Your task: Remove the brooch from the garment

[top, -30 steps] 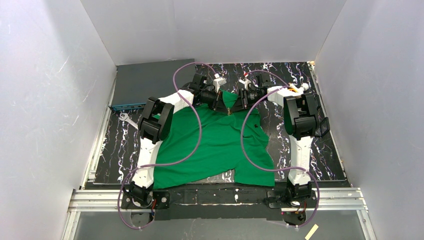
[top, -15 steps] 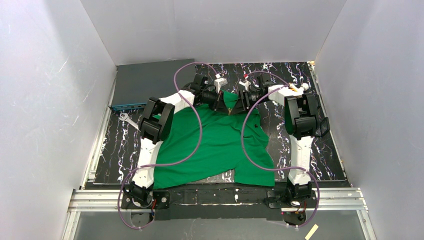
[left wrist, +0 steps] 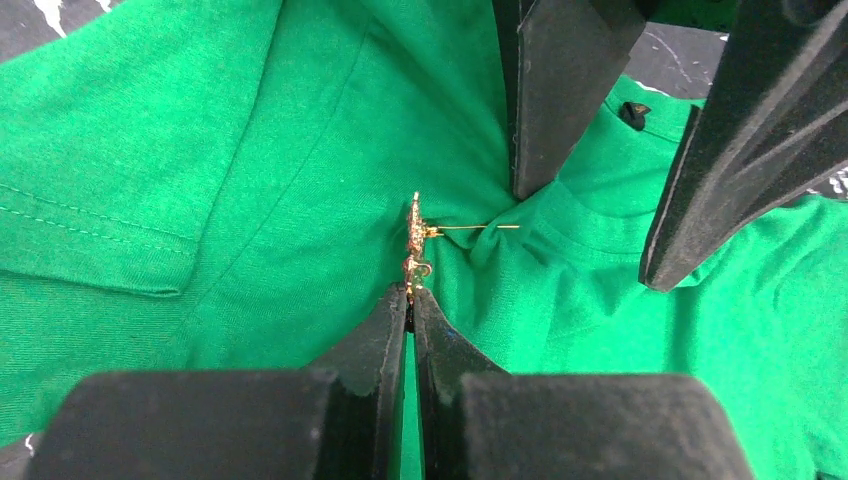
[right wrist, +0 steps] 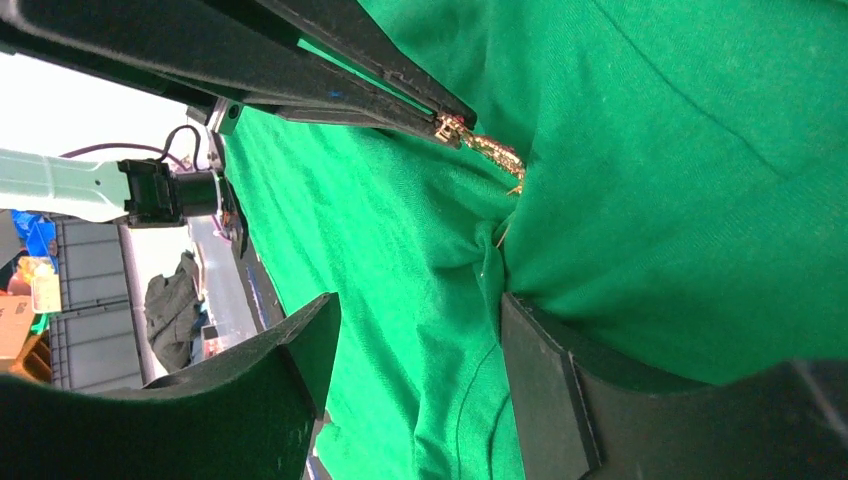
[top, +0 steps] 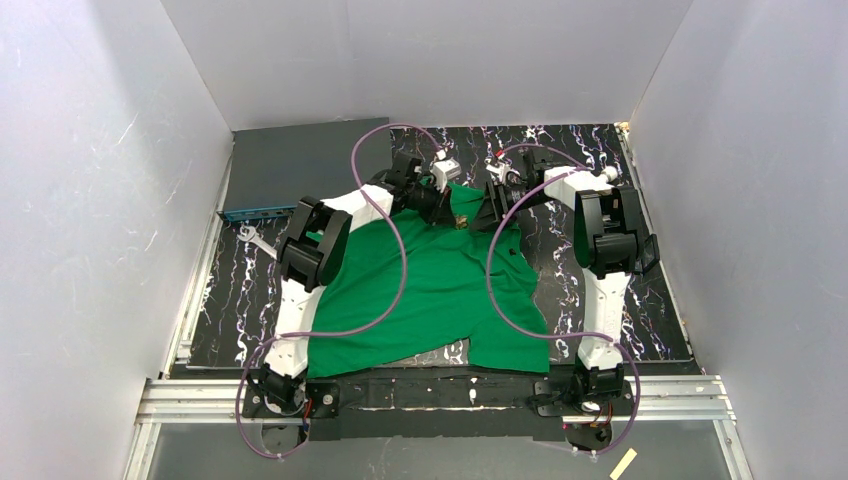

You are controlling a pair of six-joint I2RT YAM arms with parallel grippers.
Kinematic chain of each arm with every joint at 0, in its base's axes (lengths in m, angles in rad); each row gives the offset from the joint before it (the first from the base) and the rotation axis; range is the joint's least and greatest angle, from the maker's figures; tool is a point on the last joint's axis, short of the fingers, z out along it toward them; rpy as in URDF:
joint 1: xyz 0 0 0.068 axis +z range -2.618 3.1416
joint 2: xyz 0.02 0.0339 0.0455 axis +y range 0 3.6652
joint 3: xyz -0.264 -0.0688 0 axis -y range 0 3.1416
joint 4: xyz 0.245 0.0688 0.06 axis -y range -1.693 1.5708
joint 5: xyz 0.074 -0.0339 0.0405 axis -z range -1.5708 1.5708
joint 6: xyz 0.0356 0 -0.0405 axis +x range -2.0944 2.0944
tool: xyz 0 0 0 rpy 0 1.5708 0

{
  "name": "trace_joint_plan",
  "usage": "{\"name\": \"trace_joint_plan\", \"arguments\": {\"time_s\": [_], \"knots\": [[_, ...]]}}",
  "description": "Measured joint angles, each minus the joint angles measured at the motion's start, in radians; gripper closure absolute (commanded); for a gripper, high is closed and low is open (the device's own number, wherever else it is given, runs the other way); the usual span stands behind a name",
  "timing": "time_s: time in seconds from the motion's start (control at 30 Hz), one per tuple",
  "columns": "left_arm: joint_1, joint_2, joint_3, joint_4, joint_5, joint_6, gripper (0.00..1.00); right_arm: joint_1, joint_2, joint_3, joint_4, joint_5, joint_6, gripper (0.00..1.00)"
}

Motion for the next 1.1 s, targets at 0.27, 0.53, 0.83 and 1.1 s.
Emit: {"name": "trace_joint_plan", "arguments": {"time_s": [0.27, 0.53, 0.83, 1.1], "knots": [[-0.040, -0.042, -0.045, 0.051, -0.120, 0.079, 1.00, -0.007, 0.000, 0.000, -0.044, 0.013, -0.017, 0.34], [-0.051, -0.042, -0.041, 0.084, -0.212, 0.117, 1.00, -0.033, 0.000, 0.000, -0.063, 0.012, -0.028, 0.34], [-0.043, -0.043, -0.021, 0.082, -0.278, 0.178, 1.00, -0.043, 0.000, 0.005, -0.094, 0.012, -0.060, 0.35], [-0.016, -0.124, -0.011, 0.057, -0.270, 0.229, 1.00, -0.053, -0.019, 0.011, -0.099, 0.013, -0.071, 0.36]]}}
